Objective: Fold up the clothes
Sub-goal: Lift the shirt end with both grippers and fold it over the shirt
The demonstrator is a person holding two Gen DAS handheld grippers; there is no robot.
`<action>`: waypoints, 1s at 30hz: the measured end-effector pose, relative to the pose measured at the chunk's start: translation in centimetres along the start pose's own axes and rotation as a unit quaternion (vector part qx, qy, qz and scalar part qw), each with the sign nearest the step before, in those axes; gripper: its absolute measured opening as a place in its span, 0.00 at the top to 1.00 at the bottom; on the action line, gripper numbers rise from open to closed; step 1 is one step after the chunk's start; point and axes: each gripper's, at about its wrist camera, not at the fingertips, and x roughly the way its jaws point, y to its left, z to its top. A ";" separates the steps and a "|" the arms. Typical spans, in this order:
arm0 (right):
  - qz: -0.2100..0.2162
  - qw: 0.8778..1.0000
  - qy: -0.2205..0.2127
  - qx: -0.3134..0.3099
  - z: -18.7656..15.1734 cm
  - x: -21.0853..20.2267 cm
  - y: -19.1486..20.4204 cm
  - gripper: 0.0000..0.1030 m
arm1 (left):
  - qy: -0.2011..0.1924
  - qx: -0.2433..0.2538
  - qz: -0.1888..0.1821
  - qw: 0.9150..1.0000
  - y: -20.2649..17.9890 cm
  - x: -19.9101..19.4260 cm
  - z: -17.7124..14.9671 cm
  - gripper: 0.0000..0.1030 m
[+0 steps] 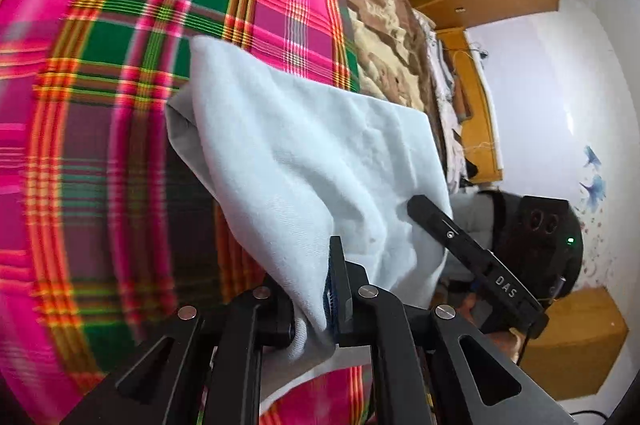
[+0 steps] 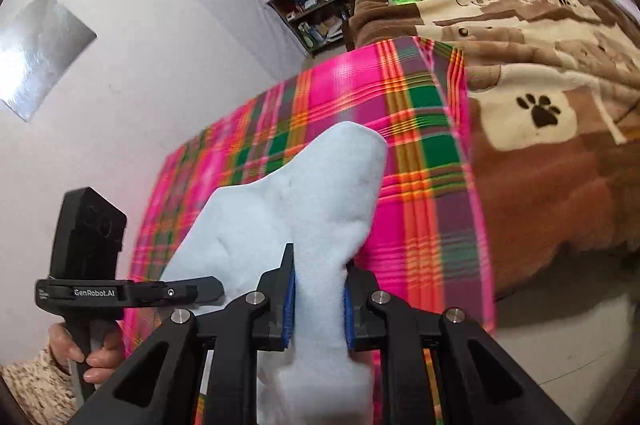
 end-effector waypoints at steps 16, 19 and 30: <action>-0.073 0.996 0.021 -0.053 0.7 3.4 -5.1 0.51 | -0.041 -0.044 0.118 0.991 3.8 -1.4 -1.2 0.45; -0.090 0.993 -0.006 -0.071 0.0 1.1 -4.6 0.53 | -0.071 -0.051 0.131 0.987 3.3 -3.8 -2.1 0.47; -0.084 0.989 0.020 -0.117 -6.2 2.2 -2.7 0.79 | -0.071 0.040 0.130 0.988 -0.7 -3.4 -4.2 0.49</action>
